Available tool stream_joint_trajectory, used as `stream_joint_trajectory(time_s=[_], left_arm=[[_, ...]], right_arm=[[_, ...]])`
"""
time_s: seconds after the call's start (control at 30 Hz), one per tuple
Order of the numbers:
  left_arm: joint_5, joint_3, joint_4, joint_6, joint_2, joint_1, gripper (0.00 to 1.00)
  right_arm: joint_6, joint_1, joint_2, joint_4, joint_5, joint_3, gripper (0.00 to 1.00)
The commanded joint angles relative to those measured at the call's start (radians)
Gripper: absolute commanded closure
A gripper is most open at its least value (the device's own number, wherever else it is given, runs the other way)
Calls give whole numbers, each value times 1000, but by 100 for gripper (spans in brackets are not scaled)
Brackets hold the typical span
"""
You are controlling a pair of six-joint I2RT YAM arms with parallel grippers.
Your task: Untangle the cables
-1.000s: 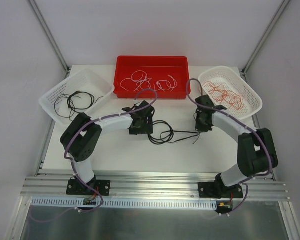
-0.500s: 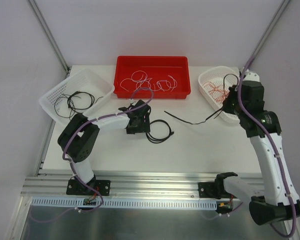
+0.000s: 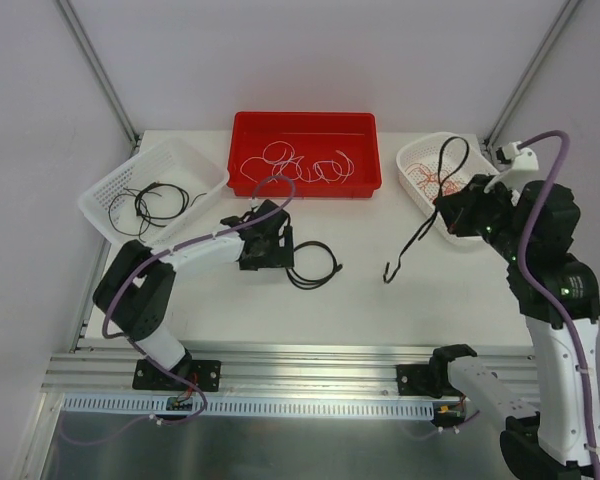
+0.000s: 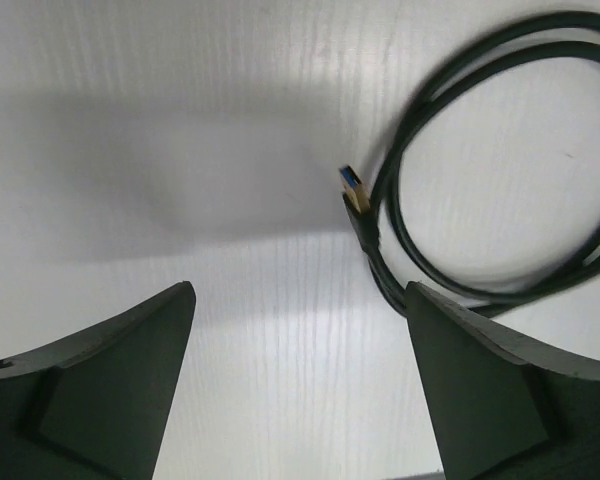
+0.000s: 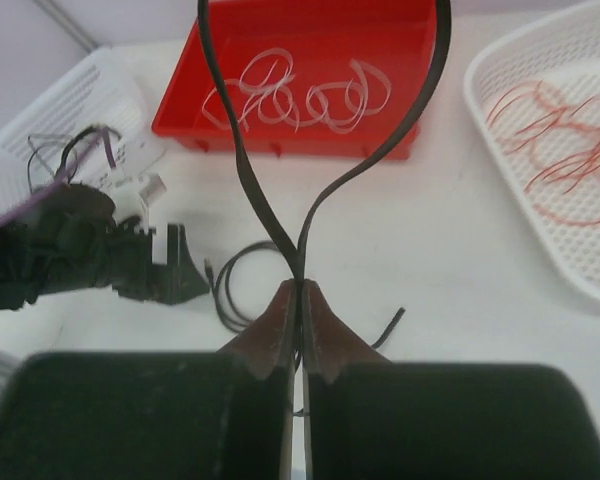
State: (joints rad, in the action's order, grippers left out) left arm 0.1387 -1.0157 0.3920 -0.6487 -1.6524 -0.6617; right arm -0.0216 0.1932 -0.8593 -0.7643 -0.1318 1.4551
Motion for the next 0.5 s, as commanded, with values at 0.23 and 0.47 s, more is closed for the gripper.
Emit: stream_joint_trajectory(time_s=[0.23,0.47], left_arm=[[-134,-72,-36,168,348,-134,8],[-226,-87,-146,167,408,-263,7]], right_arm=[[94,71,-24,200,-316,-318,99],[235,143,-3,370,-322,-502,99]])
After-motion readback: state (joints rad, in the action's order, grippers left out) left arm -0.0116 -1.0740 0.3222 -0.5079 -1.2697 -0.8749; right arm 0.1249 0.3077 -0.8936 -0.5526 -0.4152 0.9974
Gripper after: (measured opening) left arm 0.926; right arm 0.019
